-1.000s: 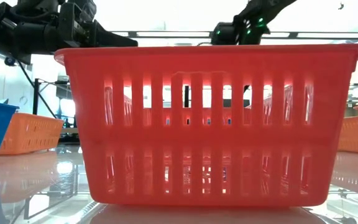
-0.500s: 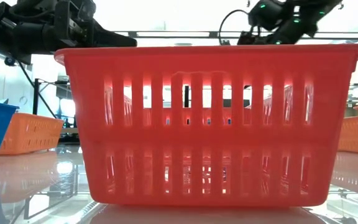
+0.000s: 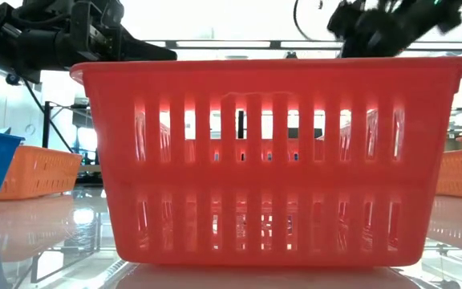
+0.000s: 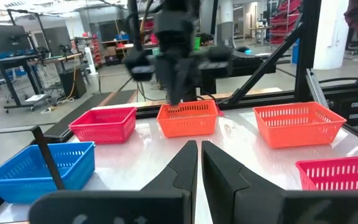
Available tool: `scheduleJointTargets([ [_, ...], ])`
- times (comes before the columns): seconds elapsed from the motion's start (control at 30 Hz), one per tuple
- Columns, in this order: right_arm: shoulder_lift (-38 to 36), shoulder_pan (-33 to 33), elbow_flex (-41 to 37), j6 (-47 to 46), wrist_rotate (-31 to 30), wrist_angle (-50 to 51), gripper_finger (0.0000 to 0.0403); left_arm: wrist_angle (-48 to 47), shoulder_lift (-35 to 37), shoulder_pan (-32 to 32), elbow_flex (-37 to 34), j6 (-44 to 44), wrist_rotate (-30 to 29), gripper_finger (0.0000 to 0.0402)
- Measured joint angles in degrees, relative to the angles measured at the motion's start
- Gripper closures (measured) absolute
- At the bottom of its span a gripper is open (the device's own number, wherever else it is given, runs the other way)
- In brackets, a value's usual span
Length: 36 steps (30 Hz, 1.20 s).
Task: Stack baskets on shelf by color
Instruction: Stack the bottom right orange bin on top of the top right orange bin
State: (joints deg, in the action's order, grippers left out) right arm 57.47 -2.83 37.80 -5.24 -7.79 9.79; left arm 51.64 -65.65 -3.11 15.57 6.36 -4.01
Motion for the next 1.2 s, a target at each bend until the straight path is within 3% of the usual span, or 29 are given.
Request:
scheduleJointTargets([
  [0.23,4.83,-19.44,10.16,-14.20,-14.68,16.31,0.0390,0.00,0.00,0.00,0.00,0.01,-0.02,0.0395],
  [0.47,16.91,-33.93,21.13,-34.51,-16.59,28.05,0.0390,-0.02,0.00,0.00,0.00,0.03,-0.04,0.0395],
  [0.67,29.03,-42.47,36.27,-51.18,-12.75,45.32,0.0377,-0.06,-0.18,0.00,0.00,0.01,-0.06,0.0395],
  [0.77,34.67,-45.53,43.13,-56.18,-11.64,51.33,0.0351,-0.15,-0.76,0.00,0.00,0.01,-0.06,0.0395],
  [0.87,40.15,-47.08,48.56,-60.22,-6.44,55.94,0.0319,-0.01,-1.50,0.00,0.00,0.01,-0.06,0.0395],
  [1.07,48.70,-48.78,55.49,-63.27,3.14,58.99,0.0254,0.53,-2.35,0.00,0.89,0.01,-0.01,0.0395],
  [1.2,51.86,-49.77,57.85,-63.17,5.26,59.01,0.0228,0.59,-3.41,0.00,1.65,0.03,0.48,0.0395],
])
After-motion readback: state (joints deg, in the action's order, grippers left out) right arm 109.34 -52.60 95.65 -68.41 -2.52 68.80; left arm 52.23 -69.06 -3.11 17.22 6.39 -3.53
